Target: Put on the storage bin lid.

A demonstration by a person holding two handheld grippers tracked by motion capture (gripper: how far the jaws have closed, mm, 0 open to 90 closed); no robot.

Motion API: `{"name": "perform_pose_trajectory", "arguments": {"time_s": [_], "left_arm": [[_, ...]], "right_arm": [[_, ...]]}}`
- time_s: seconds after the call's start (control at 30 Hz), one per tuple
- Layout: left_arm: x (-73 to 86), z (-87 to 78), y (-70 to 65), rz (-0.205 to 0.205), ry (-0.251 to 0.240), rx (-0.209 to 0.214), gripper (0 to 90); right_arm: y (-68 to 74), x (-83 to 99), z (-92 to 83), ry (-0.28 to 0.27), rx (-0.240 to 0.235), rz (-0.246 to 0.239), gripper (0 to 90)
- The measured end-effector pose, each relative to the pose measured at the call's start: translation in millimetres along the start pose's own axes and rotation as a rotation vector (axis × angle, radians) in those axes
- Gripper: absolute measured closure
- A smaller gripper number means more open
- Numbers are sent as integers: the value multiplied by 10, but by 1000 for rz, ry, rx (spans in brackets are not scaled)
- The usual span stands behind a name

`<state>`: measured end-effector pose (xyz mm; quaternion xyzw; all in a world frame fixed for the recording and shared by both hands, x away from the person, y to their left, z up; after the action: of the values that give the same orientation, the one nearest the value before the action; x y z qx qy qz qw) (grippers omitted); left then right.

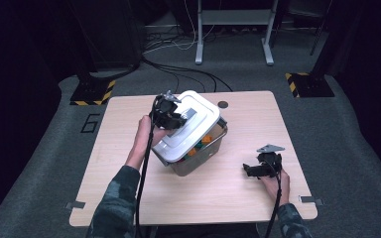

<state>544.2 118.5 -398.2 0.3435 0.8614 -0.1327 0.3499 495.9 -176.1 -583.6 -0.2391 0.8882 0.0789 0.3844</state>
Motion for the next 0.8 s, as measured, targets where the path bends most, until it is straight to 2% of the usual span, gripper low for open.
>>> {"name": "perform_pose_trajectory", "arguments": {"time_s": [0.23,0.27,0.4,0.47,0.67,0.7,0.73,0.8], "left_arm": [[22,125,-83,18,51,9,665],[25,152,-91,31,71,9,665],[39,199,-98,27,98,11,664],[64,251,-90,26,127,13,664],[84,309,-124,16,135,29,664],[85,318,-123,27,135,34,664],[84,327,-137,13,132,41,664],[79,347,-160,25,138,48,664]], "right_arm": [[-1,0,1,-1,1,0,24],[0,0,0,0,-1,-2,24],[-1,0,0,-1,1,-1,24],[-2,8,-5,5,-5,-10,24],[-2,7,-4,4,-5,-11,24],[0,8,-5,5,-5,-8,24],[-3,7,-4,4,-5,-11,24],[-6,6,-3,3,-5,-15,24]]}}
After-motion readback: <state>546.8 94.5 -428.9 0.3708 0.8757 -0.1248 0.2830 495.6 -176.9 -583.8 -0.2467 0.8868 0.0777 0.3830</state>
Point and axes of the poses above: each handheld gripper's, and its own axes: z roughly forward along the jaws, x roughly out of its underside, y roughly to its left, the point moved 8 cm from there along z, roughly forward along the jaws, and after that the axes turned 4 degrees about -z, right-handed, at the moved point
